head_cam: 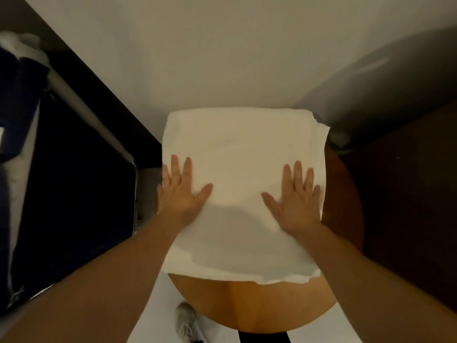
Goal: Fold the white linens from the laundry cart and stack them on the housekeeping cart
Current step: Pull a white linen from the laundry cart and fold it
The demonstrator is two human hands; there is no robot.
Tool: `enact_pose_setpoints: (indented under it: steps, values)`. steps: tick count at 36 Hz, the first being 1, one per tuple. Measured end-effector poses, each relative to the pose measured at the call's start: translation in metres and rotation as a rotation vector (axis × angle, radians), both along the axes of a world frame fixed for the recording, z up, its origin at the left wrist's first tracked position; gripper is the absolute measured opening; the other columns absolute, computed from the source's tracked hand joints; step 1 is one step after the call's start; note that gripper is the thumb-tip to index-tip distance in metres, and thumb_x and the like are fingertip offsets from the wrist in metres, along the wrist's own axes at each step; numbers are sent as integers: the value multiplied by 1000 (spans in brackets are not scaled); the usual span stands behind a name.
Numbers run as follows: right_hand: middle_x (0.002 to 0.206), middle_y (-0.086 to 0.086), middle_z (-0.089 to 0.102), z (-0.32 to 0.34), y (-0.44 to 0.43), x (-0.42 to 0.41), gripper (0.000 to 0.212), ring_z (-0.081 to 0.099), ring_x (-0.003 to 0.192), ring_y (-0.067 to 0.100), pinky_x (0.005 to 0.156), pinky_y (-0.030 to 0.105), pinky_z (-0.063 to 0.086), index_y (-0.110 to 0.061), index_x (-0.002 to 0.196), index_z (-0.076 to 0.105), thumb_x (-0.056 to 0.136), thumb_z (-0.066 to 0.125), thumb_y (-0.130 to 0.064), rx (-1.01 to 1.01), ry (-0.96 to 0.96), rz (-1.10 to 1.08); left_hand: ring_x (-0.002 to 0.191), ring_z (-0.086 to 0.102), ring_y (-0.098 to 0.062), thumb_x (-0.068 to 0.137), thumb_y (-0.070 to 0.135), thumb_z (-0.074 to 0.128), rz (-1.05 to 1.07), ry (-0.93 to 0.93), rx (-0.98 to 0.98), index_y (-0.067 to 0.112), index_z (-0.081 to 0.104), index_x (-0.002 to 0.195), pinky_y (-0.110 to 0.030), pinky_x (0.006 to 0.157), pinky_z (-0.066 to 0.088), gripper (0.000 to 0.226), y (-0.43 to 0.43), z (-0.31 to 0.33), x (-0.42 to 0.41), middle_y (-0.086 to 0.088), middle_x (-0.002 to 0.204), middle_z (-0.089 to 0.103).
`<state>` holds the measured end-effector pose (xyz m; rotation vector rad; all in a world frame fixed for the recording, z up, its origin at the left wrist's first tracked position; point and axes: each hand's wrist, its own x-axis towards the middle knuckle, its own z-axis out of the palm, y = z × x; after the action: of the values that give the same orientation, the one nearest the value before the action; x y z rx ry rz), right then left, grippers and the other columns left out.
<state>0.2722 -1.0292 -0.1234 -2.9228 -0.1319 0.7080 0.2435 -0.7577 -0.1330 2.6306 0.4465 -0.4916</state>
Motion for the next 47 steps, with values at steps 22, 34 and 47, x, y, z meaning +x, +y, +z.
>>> enact_pose_setpoints:
  steps: [22,34,47]
  values:
    - [122,-2,63,-21,-45,10,93,63,106,21,96,41,50,-23,135,51,55,80,-62,928,346,-874,101,65,-25,37,85,72,782,231,-770,18,58,129,-41,98,50,114,30,-8,-9,-3,116,67]
    - [108,8,72,-20,-56,19,99,70,95,29,81,40,55,-14,119,64,32,92,-53,1027,587,-932,86,72,-22,74,47,75,760,318,-926,17,65,118,-28,64,55,54,30,6,-19,-5,102,74]
    - [107,4,68,50,-61,-32,51,66,92,23,71,32,52,-18,121,59,74,79,-20,1079,345,-892,92,68,-17,78,19,77,702,39,-987,30,62,103,-31,73,55,31,2,75,-76,0,105,70]
